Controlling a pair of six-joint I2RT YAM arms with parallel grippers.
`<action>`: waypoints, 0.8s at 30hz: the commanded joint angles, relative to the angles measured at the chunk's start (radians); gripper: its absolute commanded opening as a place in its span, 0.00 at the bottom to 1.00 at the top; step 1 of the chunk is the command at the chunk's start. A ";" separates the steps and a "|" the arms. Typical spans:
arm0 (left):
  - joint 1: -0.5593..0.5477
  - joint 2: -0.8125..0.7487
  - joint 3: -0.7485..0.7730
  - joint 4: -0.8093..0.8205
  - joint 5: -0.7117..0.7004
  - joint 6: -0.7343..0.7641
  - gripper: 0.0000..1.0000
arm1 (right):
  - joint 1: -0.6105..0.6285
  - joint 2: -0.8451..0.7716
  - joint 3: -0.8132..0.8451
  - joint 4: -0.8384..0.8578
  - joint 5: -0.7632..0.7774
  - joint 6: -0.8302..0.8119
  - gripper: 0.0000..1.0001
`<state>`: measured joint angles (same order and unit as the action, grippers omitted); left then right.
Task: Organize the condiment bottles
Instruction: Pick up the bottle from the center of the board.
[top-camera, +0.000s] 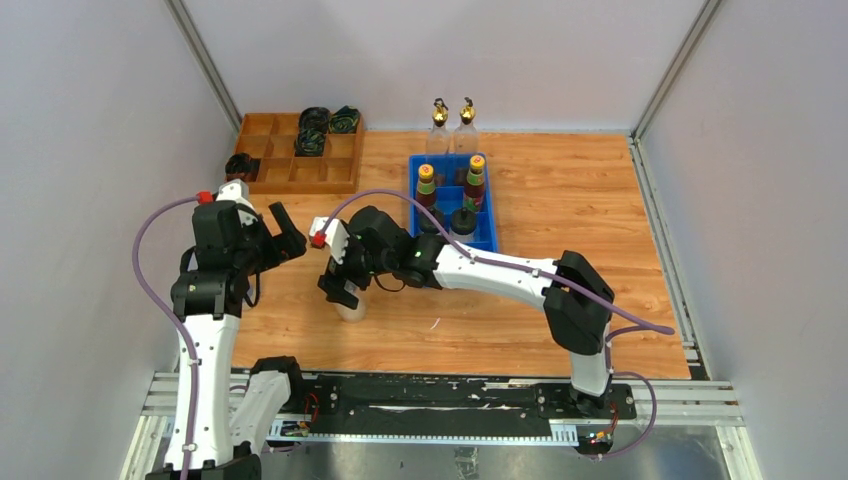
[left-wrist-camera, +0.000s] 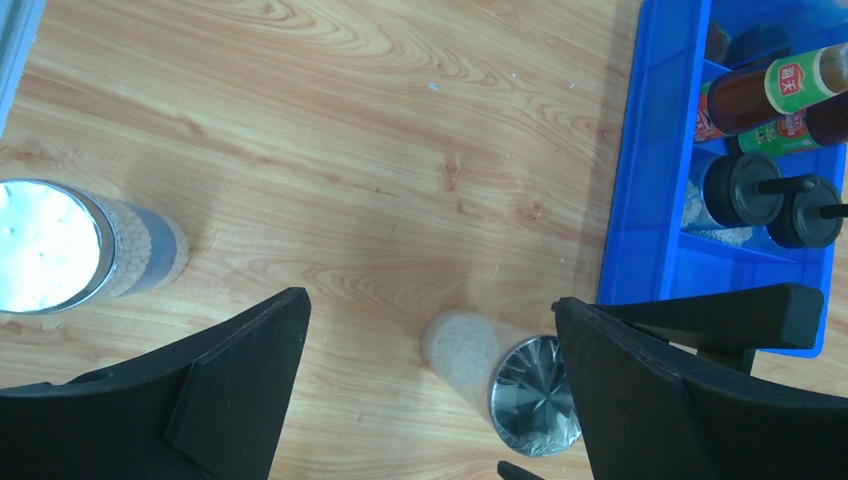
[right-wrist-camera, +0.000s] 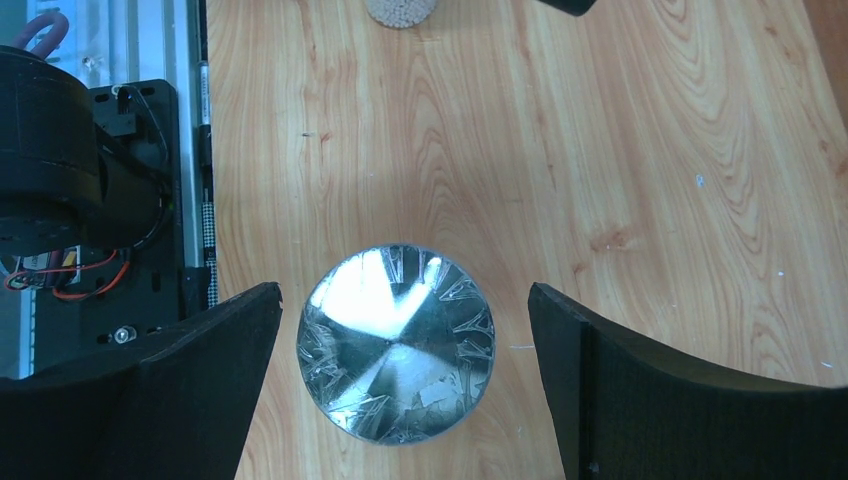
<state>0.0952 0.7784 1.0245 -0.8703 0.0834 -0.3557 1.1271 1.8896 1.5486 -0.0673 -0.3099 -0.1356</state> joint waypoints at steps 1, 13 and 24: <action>0.005 -0.009 -0.005 -0.006 0.016 0.001 1.00 | 0.016 0.026 0.040 -0.018 -0.041 0.008 1.00; 0.005 -0.028 -0.013 -0.009 0.016 -0.002 1.00 | 0.022 0.082 0.040 -0.067 -0.018 0.008 0.90; 0.004 -0.024 -0.006 -0.006 0.027 -0.004 1.00 | 0.022 0.079 0.050 -0.083 0.063 0.016 0.48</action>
<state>0.0952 0.7609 1.0149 -0.8703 0.0868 -0.3561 1.1343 1.9778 1.5799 -0.1238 -0.2947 -0.1280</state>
